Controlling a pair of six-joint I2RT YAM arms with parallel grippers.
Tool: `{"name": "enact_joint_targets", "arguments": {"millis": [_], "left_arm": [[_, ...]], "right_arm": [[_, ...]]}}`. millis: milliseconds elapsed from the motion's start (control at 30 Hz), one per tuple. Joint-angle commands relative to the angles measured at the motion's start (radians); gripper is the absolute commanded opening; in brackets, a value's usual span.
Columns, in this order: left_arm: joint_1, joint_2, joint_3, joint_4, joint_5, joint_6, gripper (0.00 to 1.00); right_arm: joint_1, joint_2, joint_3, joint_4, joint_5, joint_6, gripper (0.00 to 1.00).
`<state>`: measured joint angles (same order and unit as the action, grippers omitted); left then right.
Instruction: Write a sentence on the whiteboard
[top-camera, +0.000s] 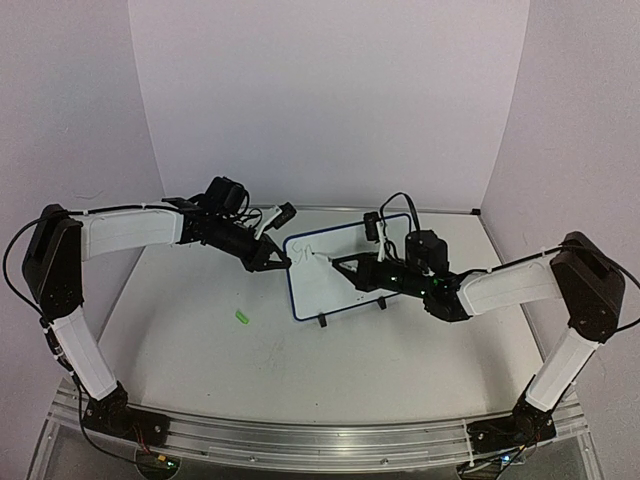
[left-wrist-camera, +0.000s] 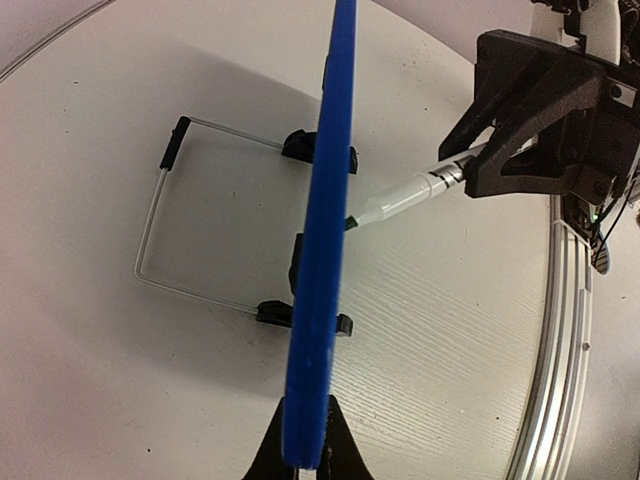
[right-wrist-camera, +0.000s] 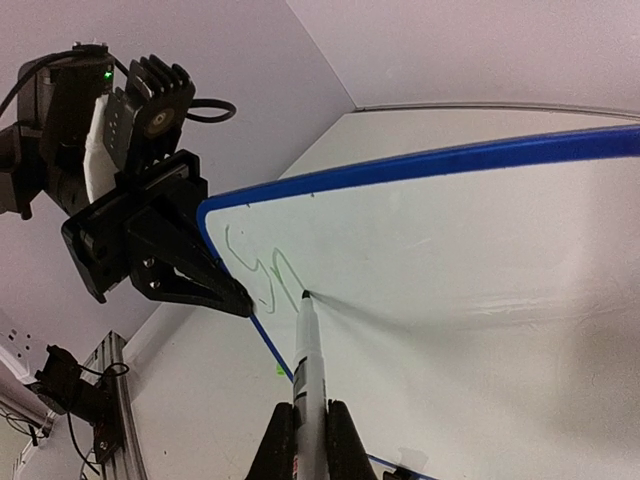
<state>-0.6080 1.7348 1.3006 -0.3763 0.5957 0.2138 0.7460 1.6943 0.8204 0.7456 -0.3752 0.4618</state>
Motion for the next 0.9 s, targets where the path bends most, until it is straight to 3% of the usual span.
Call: {"name": "enact_joint_targets", "arguments": {"millis": [0,867], "left_arm": [[-0.016,-0.009,0.004,-0.05,-0.044,0.048,0.0],[-0.021,-0.008,0.005,-0.055,-0.049,0.051,0.0]], "right_arm": [[-0.008,-0.002,0.035,0.074,0.027,0.011,0.0],[-0.008,-0.035,-0.036,0.089,0.123,0.016,0.0]]}}
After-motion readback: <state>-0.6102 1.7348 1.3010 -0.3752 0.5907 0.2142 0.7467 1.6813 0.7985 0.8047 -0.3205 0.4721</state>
